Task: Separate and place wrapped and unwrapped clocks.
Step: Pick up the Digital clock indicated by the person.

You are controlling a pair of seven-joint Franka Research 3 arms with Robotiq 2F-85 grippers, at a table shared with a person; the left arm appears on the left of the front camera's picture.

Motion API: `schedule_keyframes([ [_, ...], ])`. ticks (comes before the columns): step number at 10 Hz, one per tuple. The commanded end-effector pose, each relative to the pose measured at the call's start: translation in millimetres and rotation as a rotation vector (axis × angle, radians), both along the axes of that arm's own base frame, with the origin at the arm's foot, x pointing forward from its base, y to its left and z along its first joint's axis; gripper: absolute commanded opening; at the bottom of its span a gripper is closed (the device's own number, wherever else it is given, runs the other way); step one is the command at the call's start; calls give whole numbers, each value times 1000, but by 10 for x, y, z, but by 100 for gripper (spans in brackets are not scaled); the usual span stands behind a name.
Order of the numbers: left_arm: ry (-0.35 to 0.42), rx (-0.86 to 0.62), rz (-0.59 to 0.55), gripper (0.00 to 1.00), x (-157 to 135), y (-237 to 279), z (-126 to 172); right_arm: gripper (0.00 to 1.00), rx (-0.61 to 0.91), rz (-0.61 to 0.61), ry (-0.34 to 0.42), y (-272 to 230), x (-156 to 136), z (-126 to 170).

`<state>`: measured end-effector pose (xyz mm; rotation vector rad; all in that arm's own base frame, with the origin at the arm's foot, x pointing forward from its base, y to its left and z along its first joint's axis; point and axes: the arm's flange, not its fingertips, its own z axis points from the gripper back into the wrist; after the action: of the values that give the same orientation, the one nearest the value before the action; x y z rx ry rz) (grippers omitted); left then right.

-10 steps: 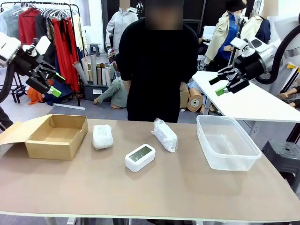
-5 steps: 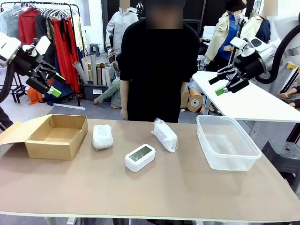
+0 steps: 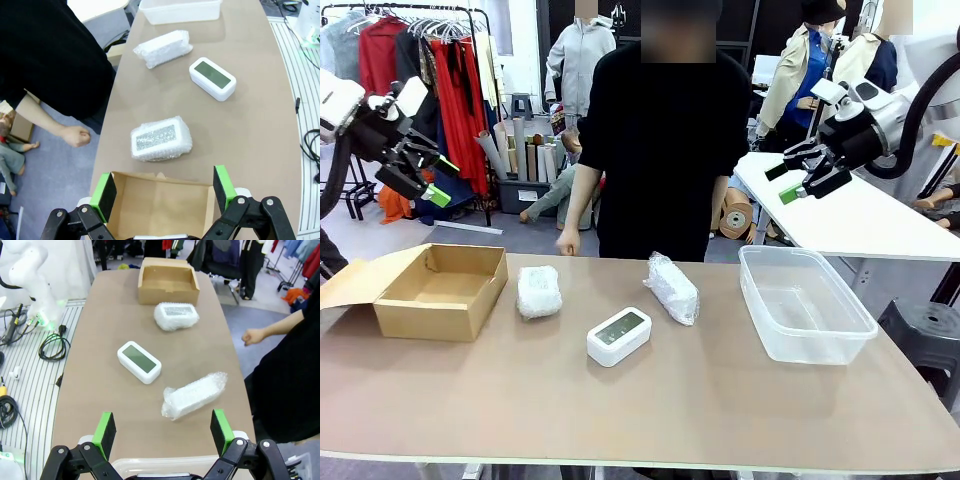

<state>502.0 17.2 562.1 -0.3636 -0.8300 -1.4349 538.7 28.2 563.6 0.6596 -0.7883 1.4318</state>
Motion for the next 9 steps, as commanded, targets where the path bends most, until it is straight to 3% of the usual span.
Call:
schedule_keyframes([
  [1, 0, -1, 3, 100, 0, 11, 1, 100, -1, 1, -6, 0, -14, 29],
  [9, 0, -1, 3, 100, 0, 11, 1, 100, -1, 1, -6, 0, -14, 29],
])
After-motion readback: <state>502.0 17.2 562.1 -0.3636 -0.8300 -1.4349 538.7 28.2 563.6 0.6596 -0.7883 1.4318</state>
